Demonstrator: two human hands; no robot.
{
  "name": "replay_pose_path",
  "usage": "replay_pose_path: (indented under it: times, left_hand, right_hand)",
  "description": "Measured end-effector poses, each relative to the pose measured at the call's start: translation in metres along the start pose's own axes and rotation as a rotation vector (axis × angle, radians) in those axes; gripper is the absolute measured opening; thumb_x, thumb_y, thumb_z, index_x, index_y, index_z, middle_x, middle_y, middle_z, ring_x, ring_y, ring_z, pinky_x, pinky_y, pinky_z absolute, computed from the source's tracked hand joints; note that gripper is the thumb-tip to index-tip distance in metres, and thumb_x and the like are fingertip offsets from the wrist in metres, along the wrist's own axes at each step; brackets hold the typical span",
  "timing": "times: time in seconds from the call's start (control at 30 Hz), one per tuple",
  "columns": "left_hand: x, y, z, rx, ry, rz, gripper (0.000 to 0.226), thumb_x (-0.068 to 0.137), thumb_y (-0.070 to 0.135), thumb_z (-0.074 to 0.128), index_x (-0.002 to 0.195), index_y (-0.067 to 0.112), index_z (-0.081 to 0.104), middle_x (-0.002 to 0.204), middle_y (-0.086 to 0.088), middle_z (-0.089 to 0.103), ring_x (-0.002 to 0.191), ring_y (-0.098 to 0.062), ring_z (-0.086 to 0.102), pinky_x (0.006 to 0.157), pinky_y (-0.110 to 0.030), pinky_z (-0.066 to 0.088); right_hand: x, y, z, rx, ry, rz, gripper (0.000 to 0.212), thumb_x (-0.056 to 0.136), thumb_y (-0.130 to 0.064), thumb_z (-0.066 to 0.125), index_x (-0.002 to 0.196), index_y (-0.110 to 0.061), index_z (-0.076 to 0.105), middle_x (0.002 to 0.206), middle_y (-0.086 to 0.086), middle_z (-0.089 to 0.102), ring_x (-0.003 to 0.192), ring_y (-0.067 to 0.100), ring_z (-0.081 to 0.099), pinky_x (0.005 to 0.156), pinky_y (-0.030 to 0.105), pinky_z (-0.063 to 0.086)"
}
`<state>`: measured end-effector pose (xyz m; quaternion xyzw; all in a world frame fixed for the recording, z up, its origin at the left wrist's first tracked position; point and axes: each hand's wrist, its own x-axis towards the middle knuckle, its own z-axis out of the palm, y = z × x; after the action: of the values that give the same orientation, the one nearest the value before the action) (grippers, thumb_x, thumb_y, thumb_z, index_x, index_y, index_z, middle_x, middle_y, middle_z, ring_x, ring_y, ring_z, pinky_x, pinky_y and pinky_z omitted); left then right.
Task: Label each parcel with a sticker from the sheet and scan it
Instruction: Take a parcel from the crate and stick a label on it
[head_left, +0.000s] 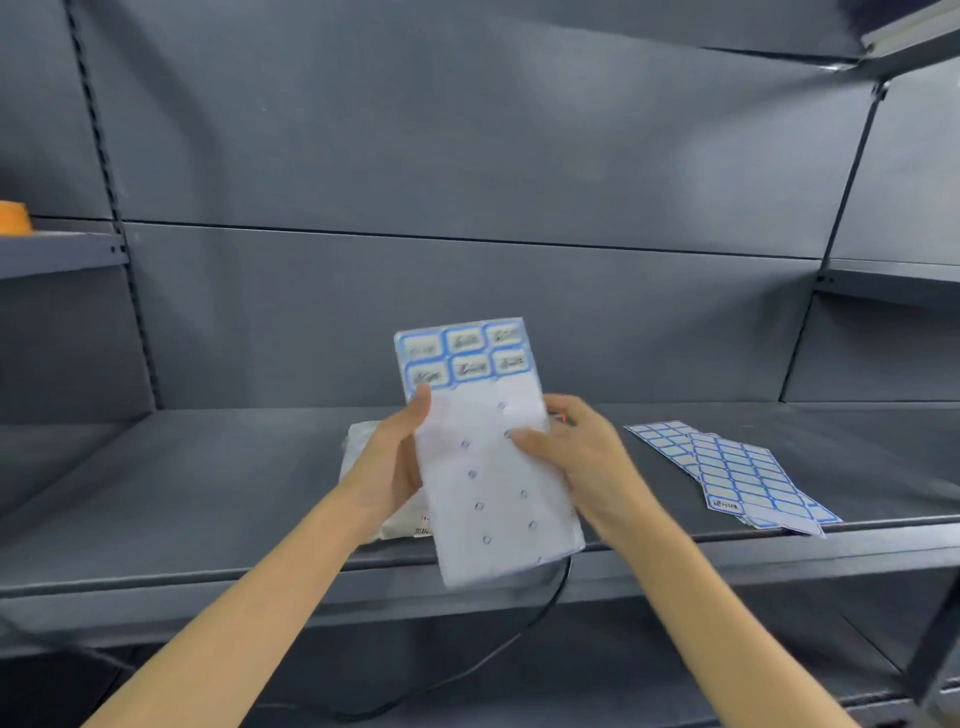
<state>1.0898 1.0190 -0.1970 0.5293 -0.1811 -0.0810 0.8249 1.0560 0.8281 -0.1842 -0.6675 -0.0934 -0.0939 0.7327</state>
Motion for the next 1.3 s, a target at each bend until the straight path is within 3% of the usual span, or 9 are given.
replay_pose_path:
  times: [0.17,0.33,0.4,0.5,0.7,0.9,1.07,1.2,1.3]
  left_hand:
    - [-0.011,-0.002,-0.016,0.064,0.192,0.068,0.03,0.079,0.015,0.071,0.109,0.012,0.069,0.111,-0.007,0.071,0.095,-0.019,0.07,0.064,-0.025,0.056]
    - [-0.016,-0.005,-0.026,0.155,0.267,0.073,0.036,0.082,0.005,0.069,0.118,0.009,0.063,0.108,-0.002,0.072,0.096,-0.016,0.07,0.066,-0.021,0.056]
    - [-0.015,-0.006,-0.025,0.169,0.245,0.065,0.034,0.083,0.004,0.068,0.116,0.01,0.065,0.109,-0.003,0.072,0.097,-0.016,0.07,0.067,-0.021,0.055]
    - [-0.014,-0.007,-0.022,0.143,0.209,0.04,0.029,0.085,0.003,0.066,0.112,0.012,0.067,0.106,-0.002,0.073,0.094,-0.016,0.07,0.065,-0.02,0.055]
    - [-0.012,-0.006,-0.026,0.157,0.214,0.034,0.028,0.085,0.003,0.065,0.111,0.013,0.067,0.104,-0.001,0.074,0.093,-0.015,0.071,0.065,-0.02,0.055]
    - [-0.012,-0.008,-0.03,0.185,0.234,0.022,0.028,0.083,0.004,0.068,0.108,0.017,0.068,0.102,0.002,0.074,0.093,-0.014,0.07,0.065,-0.02,0.055]
    - [-0.013,-0.009,-0.036,0.223,0.329,0.018,0.036,0.083,0.008,0.069,0.117,0.016,0.063,0.108,0.002,0.072,0.097,-0.014,0.069,0.076,-0.028,0.054]
    - [-0.018,0.0,-0.047,0.217,0.375,0.001,0.027,0.085,0.009,0.066,0.11,0.02,0.069,0.108,0.003,0.072,0.103,-0.019,0.067,0.093,-0.038,0.05]
    - [-0.027,0.011,-0.063,0.223,0.398,0.024,0.028,0.085,0.006,0.064,0.11,0.018,0.069,0.108,0.001,0.072,0.104,-0.02,0.066,0.094,-0.039,0.049]
  right_hand:
    - [-0.005,0.034,0.025,-0.15,-0.085,0.131,0.04,0.082,-0.011,0.074,0.114,-0.019,0.051,0.097,-0.002,0.073,0.082,0.013,0.072,0.065,0.025,0.057]
    - [0.004,0.038,0.03,-0.601,0.039,-0.236,0.048,0.087,-0.022,0.069,0.127,-0.036,0.047,0.112,-0.039,0.045,0.106,-0.004,0.049,0.086,0.012,0.038]
    - [0.01,0.036,0.031,-0.747,-0.005,-0.404,0.044,0.089,-0.021,0.066,0.129,-0.031,0.052,0.124,-0.029,0.048,0.118,0.002,0.042,0.097,0.012,0.03]
    - [0.021,0.035,0.035,-0.856,-0.042,-0.486,0.038,0.088,-0.021,0.067,0.126,-0.021,0.06,0.128,-0.009,0.053,0.118,0.01,0.043,0.093,0.003,0.022]
    - [0.028,0.035,0.04,-0.769,-0.007,-0.401,0.025,0.087,-0.025,0.068,0.112,-0.025,0.069,0.11,-0.014,0.063,0.108,0.005,0.052,0.083,0.002,0.033]
    - [0.027,0.035,0.041,-0.607,0.016,-0.331,0.009,0.087,-0.026,0.068,0.094,-0.026,0.074,0.097,-0.013,0.068,0.099,0.008,0.06,0.087,0.024,0.047]
    - [0.031,0.036,0.036,-0.396,0.073,-0.213,0.006,0.087,-0.025,0.069,0.083,-0.027,0.074,0.081,-0.018,0.071,0.076,-0.006,0.063,0.066,0.004,0.044]
    - [0.037,0.035,0.031,0.035,0.105,0.037,0.011,0.09,-0.019,0.064,0.09,-0.012,0.072,0.083,-0.003,0.07,0.074,0.007,0.062,0.07,0.014,0.051]
    - [0.045,0.039,0.027,-0.178,0.129,-0.068,0.009,0.089,-0.022,0.064,0.087,-0.017,0.071,0.076,-0.017,0.071,0.072,-0.002,0.063,0.068,0.008,0.049]
